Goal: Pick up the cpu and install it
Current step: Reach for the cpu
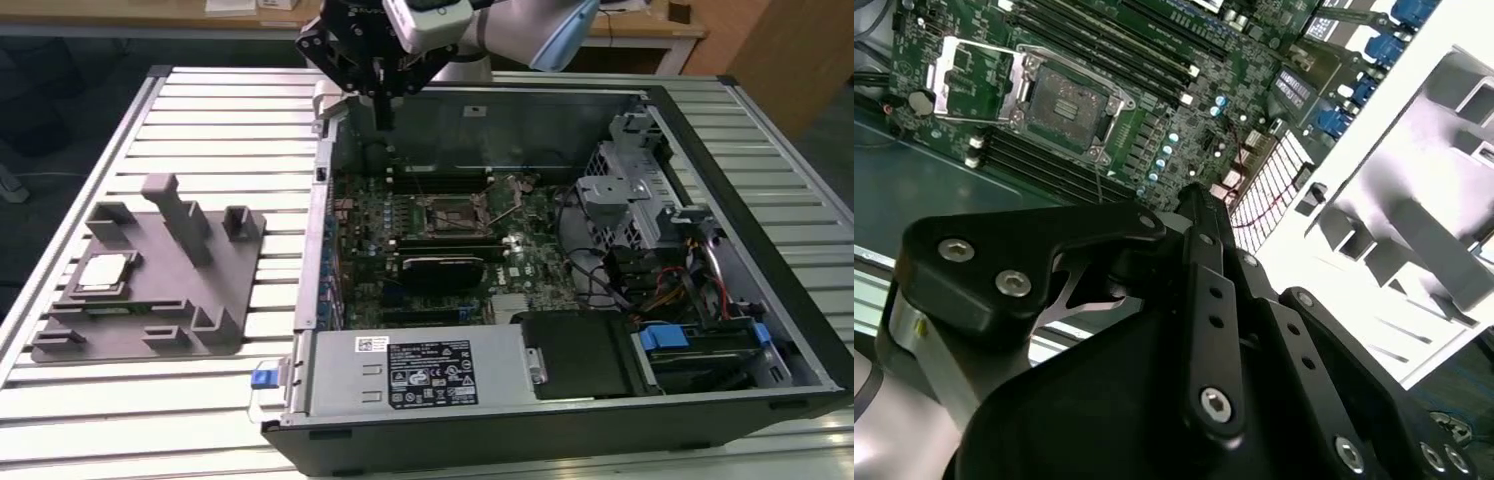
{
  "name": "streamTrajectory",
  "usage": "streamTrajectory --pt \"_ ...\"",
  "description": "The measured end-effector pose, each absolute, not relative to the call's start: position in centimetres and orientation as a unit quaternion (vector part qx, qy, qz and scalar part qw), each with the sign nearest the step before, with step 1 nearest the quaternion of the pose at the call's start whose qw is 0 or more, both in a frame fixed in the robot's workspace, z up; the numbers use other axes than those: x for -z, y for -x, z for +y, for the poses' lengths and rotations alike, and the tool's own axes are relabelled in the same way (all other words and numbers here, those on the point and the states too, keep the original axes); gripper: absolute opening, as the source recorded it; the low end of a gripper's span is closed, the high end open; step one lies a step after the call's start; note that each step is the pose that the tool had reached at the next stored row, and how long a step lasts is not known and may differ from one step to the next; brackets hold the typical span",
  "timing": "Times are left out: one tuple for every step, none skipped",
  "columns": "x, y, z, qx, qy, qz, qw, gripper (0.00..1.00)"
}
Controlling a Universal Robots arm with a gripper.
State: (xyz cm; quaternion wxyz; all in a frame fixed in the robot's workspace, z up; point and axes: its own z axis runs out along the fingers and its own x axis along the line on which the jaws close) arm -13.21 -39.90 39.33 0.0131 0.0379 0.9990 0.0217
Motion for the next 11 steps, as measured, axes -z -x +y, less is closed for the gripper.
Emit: streamTrajectory --pt "-39.3 13.3 -39.9 -0.022 -0.038 0.999 0.013 0.11" --pt "-39.3 13.4 -39.9 -0.022 -0.038 0.999 0.013 0.11" --pt "-39.3 13.6 -39.9 -0.022 -0.038 0.999 0.013 0.11" --pt "-39.3 13.7 -39.9 -0.022 -0.038 0.999 0.013 0.11" --pt "-39.3 13.8 -39.9 -0.022 -0.038 0.999 0.013 0.11" --pt "-39.3 13.9 -39.9 -0.022 -0.038 0.999 0.013 0.11" --pt "-39.3 14.1 -39.9 -0.022 -0.038 0.999 0.013 0.11" --pt "-39.3 14.2 -39.9 -0.022 -0.038 0.999 0.013 0.11" --pt "-39.3 14.3 -39.9 -0.022 -0.038 0.999 0.013 0.11" --pt "-39.3 14.5 -39.9 -0.022 -0.038 0.999 0.013 0.11" --pt "-39.3 14.6 -39.9 -0.022 -0.038 0.999 0.013 0.11"
